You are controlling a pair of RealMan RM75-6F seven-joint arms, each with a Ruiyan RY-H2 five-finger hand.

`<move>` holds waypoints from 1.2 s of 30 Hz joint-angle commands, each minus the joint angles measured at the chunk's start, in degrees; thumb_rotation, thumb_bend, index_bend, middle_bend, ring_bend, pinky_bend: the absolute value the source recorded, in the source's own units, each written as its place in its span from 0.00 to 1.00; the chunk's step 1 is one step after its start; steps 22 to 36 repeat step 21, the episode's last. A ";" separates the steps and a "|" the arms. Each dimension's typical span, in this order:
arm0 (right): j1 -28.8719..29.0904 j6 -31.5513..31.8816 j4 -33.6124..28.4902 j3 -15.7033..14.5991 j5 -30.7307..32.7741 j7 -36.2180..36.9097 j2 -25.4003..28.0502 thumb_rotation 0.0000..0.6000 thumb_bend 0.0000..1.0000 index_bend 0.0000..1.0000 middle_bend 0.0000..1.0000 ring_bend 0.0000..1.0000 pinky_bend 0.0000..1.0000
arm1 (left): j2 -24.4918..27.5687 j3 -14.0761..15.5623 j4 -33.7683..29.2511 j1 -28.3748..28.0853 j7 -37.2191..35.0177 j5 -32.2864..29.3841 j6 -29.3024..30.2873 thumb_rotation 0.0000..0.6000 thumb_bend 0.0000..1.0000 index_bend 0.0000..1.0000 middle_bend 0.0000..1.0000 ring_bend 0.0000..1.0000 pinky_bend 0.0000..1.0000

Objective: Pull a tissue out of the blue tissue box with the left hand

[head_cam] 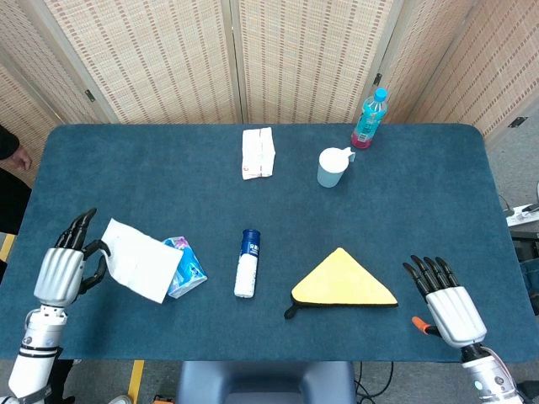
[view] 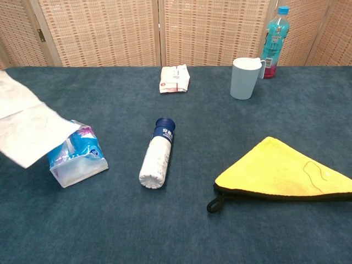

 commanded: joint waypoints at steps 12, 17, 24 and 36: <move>-0.07 0.16 -0.03 0.05 0.04 -0.42 -0.15 1.00 0.00 0.00 0.00 0.00 0.00 | 1.19 4.37 -2.17 5.74 0.85 1.14 3.98 1.00 0.32 0.01 0.00 0.00 0.11; -0.08 0.06 0.10 -0.14 -0.18 -0.63 -0.25 1.00 0.00 0.00 0.00 0.00 0.00 | 2.82 4.79 -4.20 6.71 1.47 1.97 4.94 1.00 0.28 0.00 0.00 0.00 0.08; -0.07 -0.11 0.21 -0.18 -0.11 -0.87 -0.39 1.00 0.00 0.00 0.00 0.00 0.00 | 3.52 4.81 -5.27 7.19 2.17 2.61 5.55 1.00 0.28 0.00 0.00 0.00 0.07; -0.07 -0.11 0.21 -0.18 -0.11 -0.87 -0.39 1.00 0.00 0.00 0.00 0.00 0.00 | 3.52 4.81 -5.27 7.19 2.17 2.61 5.55 1.00 0.28 0.00 0.00 0.00 0.07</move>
